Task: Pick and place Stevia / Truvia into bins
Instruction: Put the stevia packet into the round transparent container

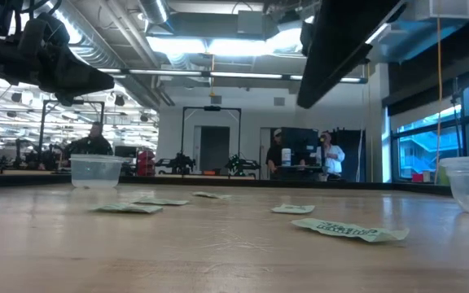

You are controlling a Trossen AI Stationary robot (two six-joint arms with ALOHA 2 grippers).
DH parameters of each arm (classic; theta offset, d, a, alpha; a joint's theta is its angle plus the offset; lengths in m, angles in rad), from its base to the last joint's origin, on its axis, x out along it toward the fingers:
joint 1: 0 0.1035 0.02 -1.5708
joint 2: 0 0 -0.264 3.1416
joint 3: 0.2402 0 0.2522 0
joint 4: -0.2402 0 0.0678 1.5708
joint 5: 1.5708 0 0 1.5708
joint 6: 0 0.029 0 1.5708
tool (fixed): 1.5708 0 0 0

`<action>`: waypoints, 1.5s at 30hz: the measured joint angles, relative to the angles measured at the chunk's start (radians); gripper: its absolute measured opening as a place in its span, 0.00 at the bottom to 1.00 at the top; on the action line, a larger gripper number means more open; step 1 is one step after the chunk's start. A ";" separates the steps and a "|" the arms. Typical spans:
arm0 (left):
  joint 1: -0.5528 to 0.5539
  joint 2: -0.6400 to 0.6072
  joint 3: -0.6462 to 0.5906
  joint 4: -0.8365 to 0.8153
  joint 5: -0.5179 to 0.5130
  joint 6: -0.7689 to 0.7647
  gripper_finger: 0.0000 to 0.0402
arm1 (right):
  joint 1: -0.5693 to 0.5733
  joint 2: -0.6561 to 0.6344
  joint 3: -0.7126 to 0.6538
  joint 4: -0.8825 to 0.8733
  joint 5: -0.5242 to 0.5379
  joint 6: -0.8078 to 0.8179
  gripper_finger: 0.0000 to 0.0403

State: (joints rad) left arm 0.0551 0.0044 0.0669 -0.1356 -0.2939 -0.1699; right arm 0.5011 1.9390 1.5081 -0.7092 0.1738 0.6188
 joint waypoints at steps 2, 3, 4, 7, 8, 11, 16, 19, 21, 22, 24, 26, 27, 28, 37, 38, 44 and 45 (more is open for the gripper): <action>0.000 0.000 0.000 0.000 0.000 0.000 0.18 | 0.006 0.033 0.039 -0.035 -0.017 0.081 0.43; 0.000 0.000 0.000 0.000 0.000 0.000 0.18 | 0.008 0.048 0.054 -0.041 -0.020 0.123 0.43; 0.000 0.000 0.000 0.000 0.000 0.000 0.18 | 0.009 0.062 0.065 -0.045 -0.025 0.164 0.43; 0.000 0.000 0.000 0.000 0.000 0.000 0.18 | 0.007 0.089 0.071 -0.056 -0.036 0.273 0.43; 0.000 0.000 0.000 0.000 0.000 0.000 0.18 | 0.006 0.097 0.072 -0.056 -0.036 0.314 0.43; 0.000 0.000 0.000 0.000 0.000 0.000 0.18 | 0.007 0.119 0.073 -0.088 -0.036 0.429 0.43; 0.000 0.000 0.000 0.000 0.000 0.000 0.18 | 0.003 0.159 0.073 -0.086 -0.047 0.505 0.43; 0.000 0.000 0.000 0.000 0.000 0.000 0.18 | 0.002 0.178 0.073 -0.058 -0.071 0.506 0.43; 0.000 0.000 0.000 0.000 0.000 0.000 0.18 | 0.000 0.187 0.073 -0.062 -0.072 0.513 0.43; 0.000 0.000 0.000 0.000 0.000 0.000 0.18 | -0.002 0.192 0.073 -0.066 -0.072 0.528 0.43; 0.000 0.000 0.000 0.000 0.000 0.000 0.18 | -0.006 0.199 0.073 -0.075 -0.074 0.550 0.43; 0.000 0.000 0.000 0.000 0.000 0.000 0.18 | -0.007 0.210 0.073 -0.080 -0.074 0.556 0.43; 0.000 0.000 0.000 0.000 0.000 0.000 0.18 | -0.008 0.215 0.073 -0.077 -0.074 0.556 0.43; 0.000 0.000 0.000 0.000 0.000 0.000 0.18 | -0.008 0.220 0.073 -0.075 -0.078 0.556 0.43; 0.000 0.000 0.000 0.000 0.000 0.000 0.18 | -0.008 0.243 0.077 -0.067 -0.134 0.611 0.43; 0.000 0.000 0.000 0.000 0.000 0.000 0.18 | -0.008 0.244 0.077 -0.067 -0.135 0.616 0.43; 0.000 0.000 0.000 0.000 0.000 0.000 0.18 | -0.008 0.246 0.077 -0.068 -0.142 0.634 0.41; 0.000 0.000 0.000 0.000 0.000 0.000 0.18 | -0.008 0.246 0.077 -0.070 -0.142 0.632 0.39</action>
State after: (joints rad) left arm 0.0551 0.0044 0.0673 -0.1360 -0.2939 -0.1699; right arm 0.4927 2.1853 1.5848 -0.7791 0.0319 1.2506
